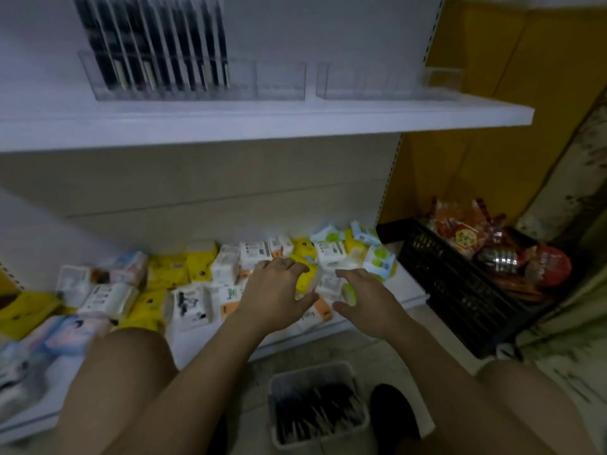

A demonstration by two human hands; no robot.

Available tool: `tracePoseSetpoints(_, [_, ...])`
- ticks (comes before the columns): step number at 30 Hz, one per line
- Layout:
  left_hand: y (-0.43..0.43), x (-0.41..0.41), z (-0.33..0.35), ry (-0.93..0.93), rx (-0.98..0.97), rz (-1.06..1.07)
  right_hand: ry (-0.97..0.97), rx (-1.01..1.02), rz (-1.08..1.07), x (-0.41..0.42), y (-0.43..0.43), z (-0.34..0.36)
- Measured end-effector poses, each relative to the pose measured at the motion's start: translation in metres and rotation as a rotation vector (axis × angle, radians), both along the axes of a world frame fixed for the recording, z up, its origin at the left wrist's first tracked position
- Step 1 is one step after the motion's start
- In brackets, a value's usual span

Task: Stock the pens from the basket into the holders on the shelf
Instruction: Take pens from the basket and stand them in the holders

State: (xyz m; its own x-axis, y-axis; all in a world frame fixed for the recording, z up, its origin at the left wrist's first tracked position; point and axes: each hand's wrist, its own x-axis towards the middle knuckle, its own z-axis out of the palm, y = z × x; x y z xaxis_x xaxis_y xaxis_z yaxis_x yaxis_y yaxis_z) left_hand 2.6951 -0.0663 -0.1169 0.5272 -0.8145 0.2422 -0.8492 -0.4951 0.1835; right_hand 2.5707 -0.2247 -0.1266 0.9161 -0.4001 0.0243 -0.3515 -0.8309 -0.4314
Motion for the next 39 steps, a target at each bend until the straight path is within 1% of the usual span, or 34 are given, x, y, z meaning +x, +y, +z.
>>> tracePoseSetpoints(4, [0.002, -0.006, -0.057, 0.122, 0.084, 0.033, 0.069, 0.100, -0.006, -0.002, 0.000, -0.048])
tracePoseSetpoints(7, [0.003, -0.011, -0.090, 0.222, 0.148, 0.022, 0.134, 0.132, 0.017, -0.002, -0.003, -0.079])
tracePoseSetpoints(10, [0.005, -0.018, -0.118, 0.278, 0.183, 0.014, 0.180, 0.167, 0.026, -0.002, -0.005, -0.105])
tracePoseSetpoints(14, [0.009, -0.026, -0.146, 0.371, 0.204, 0.036, 0.252, 0.267, -0.047, -0.007, -0.005, -0.139])
tracePoseSetpoints(17, [0.006, -0.030, -0.166, 0.434, 0.275, 0.027, 0.358, 0.345, -0.087, -0.013, -0.006, -0.164])
tracePoseSetpoints(20, [-0.004, -0.028, -0.187, 0.499, 0.391, 0.046, 0.453, 0.348, -0.046, -0.021, -0.008, -0.188])
tracePoseSetpoints(23, [-0.015, -0.032, -0.211, 0.582, 0.473, 0.052, 0.533, 0.398, -0.061, -0.034, -0.012, -0.211])
tracePoseSetpoints(26, [-0.031, -0.048, -0.241, 0.791, 0.437, 0.083, 0.660, 0.410, -0.039, -0.044, -0.021, -0.239])
tracePoseSetpoints(28, [-0.039, -0.057, -0.259, 0.906, 0.426, 0.101, 0.672, 0.429, -0.073, -0.042, -0.027, -0.246])
tracePoseSetpoints(31, [-0.050, -0.067, -0.288, 1.007, 0.435, 0.116, 0.673, 0.445, -0.050, -0.036, -0.038, -0.253])
tracePoseSetpoints(33, [-0.057, -0.072, -0.305, 1.057, 0.485, 0.121, 0.669, 0.438, -0.080, -0.029, -0.043, -0.262])
tracePoseSetpoints(36, [-0.069, -0.077, -0.327, 1.043, 0.578, 0.084, 0.732, 0.424, -0.095, -0.021, -0.041, -0.277])
tracePoseSetpoints(38, [-0.075, -0.077, -0.338, 1.063, 0.647, 0.046, 0.760, 0.422, -0.061, -0.020, -0.039, -0.290])
tracePoseSetpoints(39, [-0.078, -0.075, -0.340, 1.113, 0.678, 0.015, 0.763, 0.414, -0.042, -0.020, -0.038, -0.297])
